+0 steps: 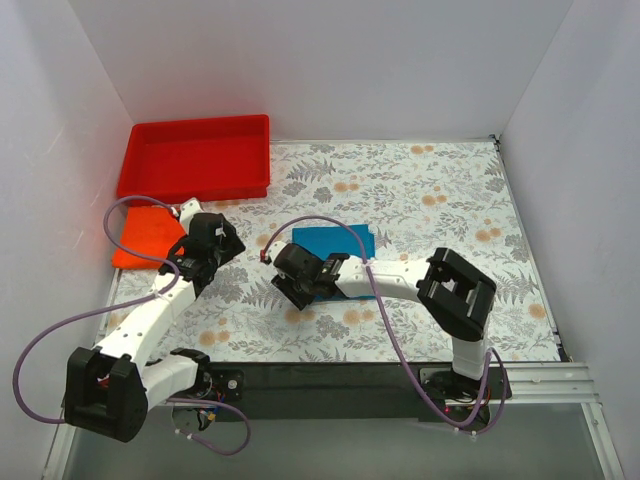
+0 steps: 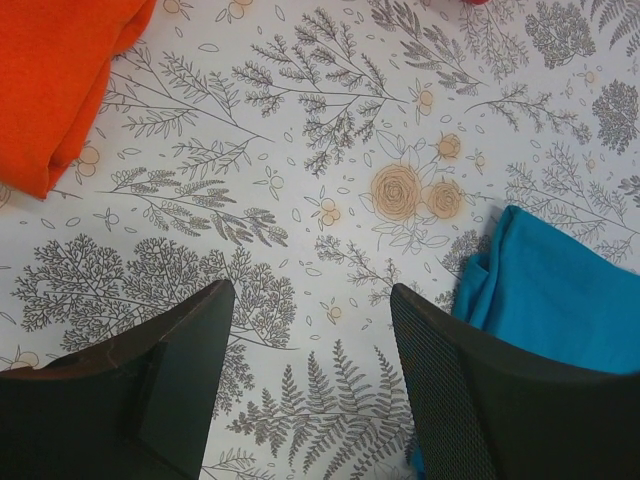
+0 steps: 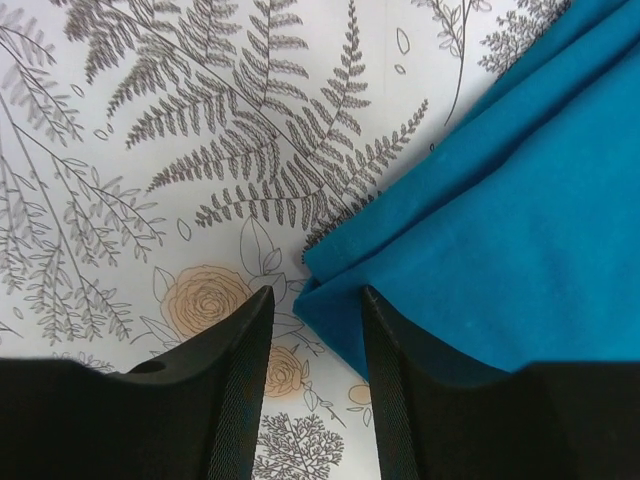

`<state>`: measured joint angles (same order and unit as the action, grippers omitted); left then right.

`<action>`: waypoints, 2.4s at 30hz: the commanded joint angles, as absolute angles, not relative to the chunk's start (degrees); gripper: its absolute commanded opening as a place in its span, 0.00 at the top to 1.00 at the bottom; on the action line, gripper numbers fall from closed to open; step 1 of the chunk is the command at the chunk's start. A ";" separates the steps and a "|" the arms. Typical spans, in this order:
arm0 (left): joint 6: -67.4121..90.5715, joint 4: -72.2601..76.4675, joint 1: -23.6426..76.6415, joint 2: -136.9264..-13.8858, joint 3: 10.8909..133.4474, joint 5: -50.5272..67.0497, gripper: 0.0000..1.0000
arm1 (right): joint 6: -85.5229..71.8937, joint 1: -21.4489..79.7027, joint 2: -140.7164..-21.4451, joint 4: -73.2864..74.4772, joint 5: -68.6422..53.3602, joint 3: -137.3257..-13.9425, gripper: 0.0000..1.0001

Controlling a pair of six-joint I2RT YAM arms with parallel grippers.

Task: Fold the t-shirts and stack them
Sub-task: Neatly place the folded tshirt to the corner

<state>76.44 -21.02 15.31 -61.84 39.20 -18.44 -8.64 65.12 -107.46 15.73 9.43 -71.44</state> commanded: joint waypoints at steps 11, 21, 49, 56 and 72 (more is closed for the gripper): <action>75.41 -21.80 15.03 -65.12 41.83 -13.98 0.36 | -5.89 68.55 -111.62 22.76 20.39 -74.53 0.81; 82.59 -20.92 15.03 -68.81 40.70 -0.28 0.31 | -5.89 68.64 -106.54 22.33 19.07 -76.03 0.99; 108.54 3.16 28.03 -84.02 31.73 10.82 0.18 | -11.34 64.78 -96.51 11.87 11.78 -65.83 0.99; 108.98 2.99 30.15 -87.36 32.52 8.10 0.36 | -11.60 64.78 -95.71 10.90 10.99 -64.95 0.99; 100.56 -5.87 30.15 -89.12 38.58 -1.04 1.00 | -11.69 64.69 -91.06 7.38 10.01 -60.83 0.75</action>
